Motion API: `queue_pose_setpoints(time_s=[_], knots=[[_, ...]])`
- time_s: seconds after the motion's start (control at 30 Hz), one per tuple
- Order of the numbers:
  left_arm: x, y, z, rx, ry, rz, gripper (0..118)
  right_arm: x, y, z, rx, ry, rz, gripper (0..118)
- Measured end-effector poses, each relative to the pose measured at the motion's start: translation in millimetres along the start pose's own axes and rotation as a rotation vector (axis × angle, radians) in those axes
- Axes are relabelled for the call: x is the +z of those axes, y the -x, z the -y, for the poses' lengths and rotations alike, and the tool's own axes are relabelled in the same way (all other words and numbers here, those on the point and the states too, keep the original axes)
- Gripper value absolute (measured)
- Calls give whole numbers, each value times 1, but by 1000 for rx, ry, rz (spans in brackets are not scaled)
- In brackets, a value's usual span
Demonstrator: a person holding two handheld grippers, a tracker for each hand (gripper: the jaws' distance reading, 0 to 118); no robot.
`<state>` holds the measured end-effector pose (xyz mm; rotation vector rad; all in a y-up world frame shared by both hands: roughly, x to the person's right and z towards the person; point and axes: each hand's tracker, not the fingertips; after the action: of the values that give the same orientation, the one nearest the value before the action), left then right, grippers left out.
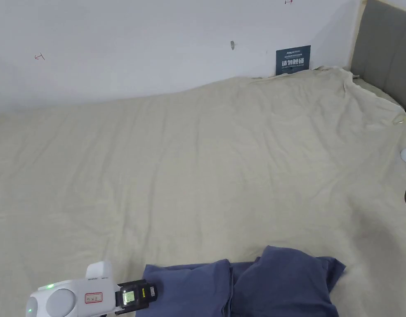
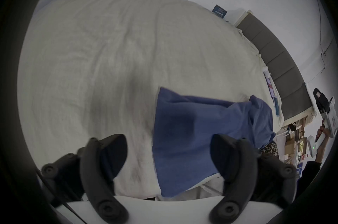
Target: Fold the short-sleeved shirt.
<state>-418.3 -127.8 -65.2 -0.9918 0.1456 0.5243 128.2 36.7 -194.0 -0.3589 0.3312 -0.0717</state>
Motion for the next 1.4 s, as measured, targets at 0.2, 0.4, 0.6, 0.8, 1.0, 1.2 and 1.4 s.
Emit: queue_pose_setpoints(time_s=[0.2,0.4,0.6,0.8,1.0,1.2,1.4], knots=[[-16,-27,18,-10,53,-9,46,1,-5,0,-10,1,5,0],[-24,-38,20,-43,49,-36,15,4,-7,0,-39,-9,0,0],[4,-45,20,-65,-59,-44,7,4,-11,1,-41,-8,0,0],[58,-17,3,49,-176,-53,3,-3,-15,0,-42,-15,-10,0],[109,21,2,109,-220,-109,2,-3,-8,-1,-44,-20,-30,0],[116,0,2,75,-214,-80,2,-3,-6,1,-56,-23,-34,0],[98,-50,-7,-38,-192,26,1,2,-12,0,-51,-27,-27,0]])
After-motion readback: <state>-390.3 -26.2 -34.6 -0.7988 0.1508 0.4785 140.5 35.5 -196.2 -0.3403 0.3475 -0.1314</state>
